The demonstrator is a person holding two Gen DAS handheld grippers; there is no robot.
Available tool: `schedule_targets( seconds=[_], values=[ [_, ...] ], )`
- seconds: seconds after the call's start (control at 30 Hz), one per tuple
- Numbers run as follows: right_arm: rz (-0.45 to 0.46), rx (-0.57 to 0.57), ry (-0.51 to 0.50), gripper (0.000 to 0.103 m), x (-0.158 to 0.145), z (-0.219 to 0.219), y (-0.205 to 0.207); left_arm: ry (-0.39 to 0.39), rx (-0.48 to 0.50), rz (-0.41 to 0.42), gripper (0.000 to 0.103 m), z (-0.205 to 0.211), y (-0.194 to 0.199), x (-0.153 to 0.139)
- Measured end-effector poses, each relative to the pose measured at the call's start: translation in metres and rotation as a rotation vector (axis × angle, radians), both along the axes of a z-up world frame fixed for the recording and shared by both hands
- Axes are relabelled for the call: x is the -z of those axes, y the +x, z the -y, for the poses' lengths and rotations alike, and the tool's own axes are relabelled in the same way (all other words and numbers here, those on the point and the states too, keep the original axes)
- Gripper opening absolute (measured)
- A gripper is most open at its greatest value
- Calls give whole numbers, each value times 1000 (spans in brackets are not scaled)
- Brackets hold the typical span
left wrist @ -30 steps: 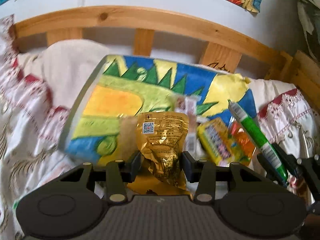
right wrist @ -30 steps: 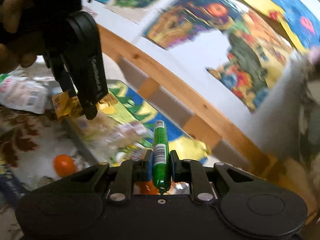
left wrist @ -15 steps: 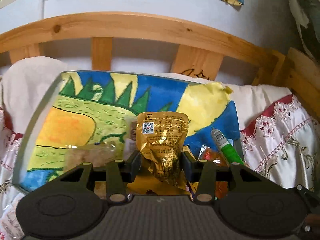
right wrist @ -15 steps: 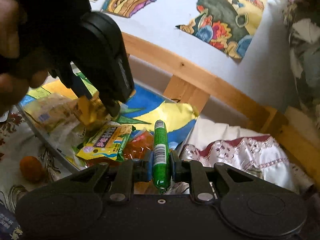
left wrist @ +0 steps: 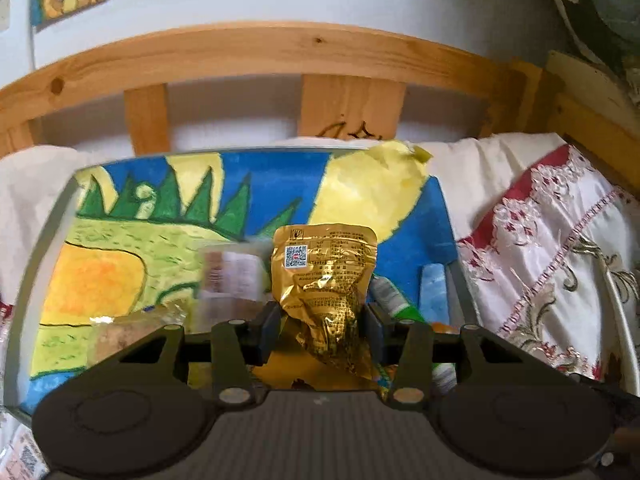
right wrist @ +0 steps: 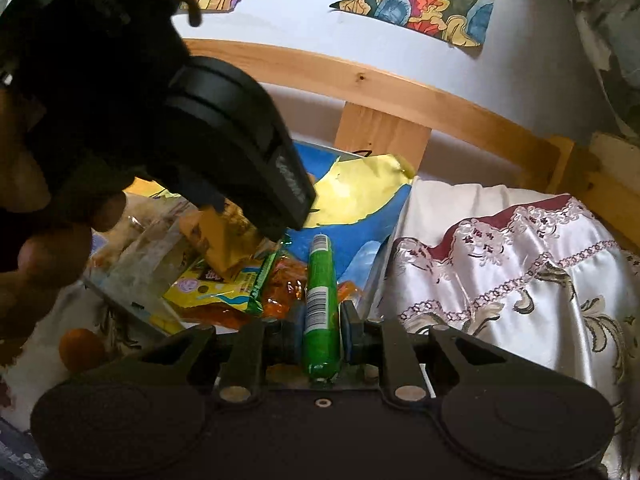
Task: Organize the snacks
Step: 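Carry the gold packet into the tray with the left tool while the right carries the sausage stick, then open both tools to release the gold packet and sausage stick in the tray, then withdraw both tools from the tray toward the remaining snacks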
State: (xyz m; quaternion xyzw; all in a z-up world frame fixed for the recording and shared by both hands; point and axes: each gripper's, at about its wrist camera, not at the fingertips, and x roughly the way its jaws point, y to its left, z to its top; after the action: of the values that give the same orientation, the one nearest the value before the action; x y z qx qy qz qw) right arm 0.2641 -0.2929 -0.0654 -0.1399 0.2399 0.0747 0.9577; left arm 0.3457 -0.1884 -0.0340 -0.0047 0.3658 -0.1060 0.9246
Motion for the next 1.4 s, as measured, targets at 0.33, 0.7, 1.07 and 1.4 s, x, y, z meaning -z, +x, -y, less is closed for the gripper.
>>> schedule_targets(
  seconds=[0.33,0.7,1.07,1.4],
  values=[
    [12,-14,8,40,-2,-2,-5,-30,-37,-21,70,-10,-1,3],
    [80,-6,102,78,-8,6,-15,-124,-94,80,97,-31,-35,-21],
    [142,-13,204,101,-36,15,-51,-172,-219,153,102,-78,-96,-38],
    [183,-53,253,102,-67,4,-98,-177,-283,158,102,-128,-164,-51]
  ],
)
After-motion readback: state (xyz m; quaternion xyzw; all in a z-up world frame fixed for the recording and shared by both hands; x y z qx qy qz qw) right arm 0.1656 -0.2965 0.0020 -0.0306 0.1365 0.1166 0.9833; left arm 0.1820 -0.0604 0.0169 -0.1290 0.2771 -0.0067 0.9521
